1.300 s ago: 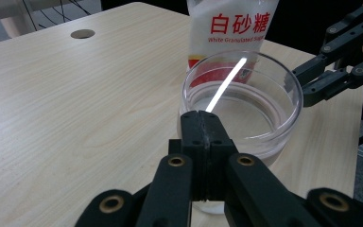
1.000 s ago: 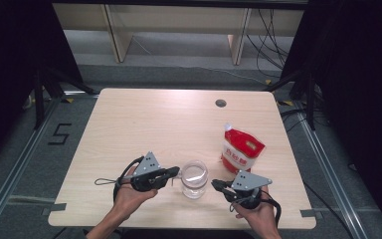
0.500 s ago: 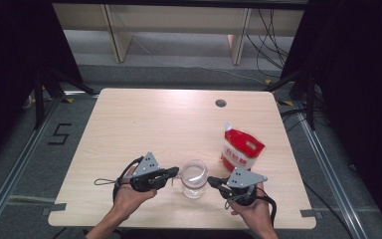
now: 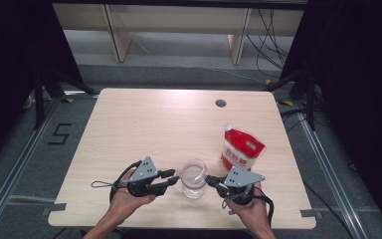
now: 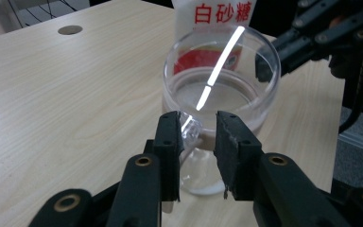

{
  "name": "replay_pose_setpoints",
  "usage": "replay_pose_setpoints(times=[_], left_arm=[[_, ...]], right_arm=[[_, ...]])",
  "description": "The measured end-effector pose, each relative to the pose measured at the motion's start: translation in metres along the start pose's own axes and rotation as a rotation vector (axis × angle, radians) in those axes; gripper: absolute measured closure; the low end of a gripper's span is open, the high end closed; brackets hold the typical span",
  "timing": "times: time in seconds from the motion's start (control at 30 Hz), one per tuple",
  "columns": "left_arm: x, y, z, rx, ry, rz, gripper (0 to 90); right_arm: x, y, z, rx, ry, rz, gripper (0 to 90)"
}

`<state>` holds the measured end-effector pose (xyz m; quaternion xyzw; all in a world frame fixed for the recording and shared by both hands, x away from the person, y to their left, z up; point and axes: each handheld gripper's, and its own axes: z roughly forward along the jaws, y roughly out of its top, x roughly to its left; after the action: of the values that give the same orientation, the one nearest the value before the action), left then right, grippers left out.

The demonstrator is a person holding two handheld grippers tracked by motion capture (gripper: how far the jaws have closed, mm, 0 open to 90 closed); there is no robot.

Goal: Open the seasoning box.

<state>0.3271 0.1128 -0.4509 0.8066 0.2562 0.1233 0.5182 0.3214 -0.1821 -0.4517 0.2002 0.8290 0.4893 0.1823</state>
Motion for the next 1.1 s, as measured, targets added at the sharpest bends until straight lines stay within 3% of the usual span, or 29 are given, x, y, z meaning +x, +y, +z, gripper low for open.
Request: replay_pose_setpoints(times=[0.07,0.1,0.13,0.2,0.23,0.3,0.33,0.5,0.6,0.7,0.8,0.83,0.87,0.9,1.0,1.1], left_arm=[[0.000,-0.001,-0.001,0.015,-0.005,0.012,58.7],[-0.001,-0.003,-0.002,0.022,-0.006,0.011,58.7],[-0.002,-0.007,-0.002,0.034,-0.022,0.018,49.6],[-0.003,-0.009,-0.002,0.039,-0.020,0.028,43.1],[-0.003,-0.012,-0.003,0.057,-0.007,0.049,43.1],[-0.001,-0.020,-0.004,0.077,0.012,0.029,32.4],[0.000,-0.024,-0.004,0.076,0.008,0.004,31.3],[0.003,-0.036,-0.005,0.088,0.031,-0.017,26.1],[0.004,-0.039,-0.006,0.112,0.046,0.002,23.8],[0.005,-0.045,-0.008,0.118,0.054,-0.031,21.2],[0.006,-0.051,-0.007,0.115,0.069,-0.039,18.8],[0.006,-0.052,-0.007,0.117,0.073,-0.043,18.8],[0.006,-0.053,-0.007,0.108,0.076,-0.055,18.8],[0.008,-0.053,-0.007,0.109,0.085,-0.038,18.8],[0.009,-0.054,-0.007,0.115,0.091,-0.065,17.5],[0.010,-0.055,-0.006,0.124,0.096,-0.047,17.4]], right_arm=[[0.000,0.002,0.000,0.001,-0.001,-0.003,88.0],[0.000,0.002,0.000,0.001,-0.001,-0.003,88.0],[0.001,0.004,0.000,0.000,0.006,-0.013,88.0],[0.001,0.005,0.001,-0.006,0.002,-0.013,87.9],[0.002,0.006,0.001,-0.011,-0.005,-0.009,87.9],[0.003,0.011,0.001,-0.012,0.006,-0.032,87.9],[0.003,0.012,0.003,-0.022,0.005,-0.031,87.9],[0.005,0.018,0.006,-0.024,0.000,-0.040,87.4],[0.007,0.021,0.007,-0.022,0.010,-0.045,87.3],[0.008,0.024,0.010,-0.034,0.013,-0.066,87.2],[0.011,0.026,0.012,-0.037,0.014,-0.055,87.1],[0.011,0.028,0.013,-0.046,0.007,-0.090,87.1],[0.013,0.029,0.013,-0.038,0.018,-0.070,87.0],[0.014,0.030,0.014,-0.041,0.015,-0.065,87.0],[0.016,0.034,0.016,-0.055,0.013,-0.075,86.9],[0.017,0.035,0.017,-0.056,0.013,-0.080,86.9]])
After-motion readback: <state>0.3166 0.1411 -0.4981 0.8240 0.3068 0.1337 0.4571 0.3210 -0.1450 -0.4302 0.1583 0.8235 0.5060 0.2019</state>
